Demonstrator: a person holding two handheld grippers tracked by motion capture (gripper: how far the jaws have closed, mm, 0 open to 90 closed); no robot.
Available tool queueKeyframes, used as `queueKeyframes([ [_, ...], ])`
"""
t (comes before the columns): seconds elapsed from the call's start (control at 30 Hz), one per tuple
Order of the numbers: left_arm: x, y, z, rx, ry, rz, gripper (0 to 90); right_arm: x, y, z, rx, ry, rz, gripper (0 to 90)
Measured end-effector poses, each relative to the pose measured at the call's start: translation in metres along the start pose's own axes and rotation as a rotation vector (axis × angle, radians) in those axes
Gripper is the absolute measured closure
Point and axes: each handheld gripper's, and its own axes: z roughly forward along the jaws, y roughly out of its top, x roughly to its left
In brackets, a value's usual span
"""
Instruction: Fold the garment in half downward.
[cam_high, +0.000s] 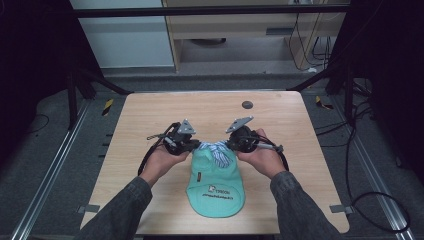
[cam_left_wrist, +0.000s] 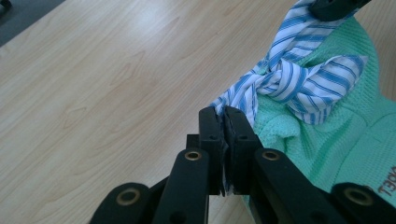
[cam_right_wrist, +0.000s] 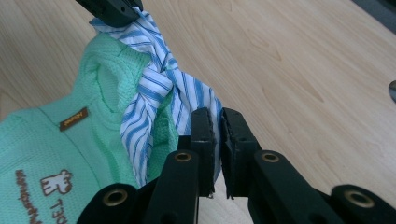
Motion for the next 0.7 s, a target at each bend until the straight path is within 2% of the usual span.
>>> queueKeyframes([
  [0.37, 0.002, 0.008, -0.006, -0.017, 0.011, 0.011, 86.9, -0.003, 0.007, -0.009, -0.023, -0.013, -0.021, 83.9],
  [0.7, 0.003, 0.013, -0.007, -0.009, 0.021, 0.027, 86.9, -0.006, 0.010, -0.013, -0.028, -0.016, -0.033, 83.9],
])
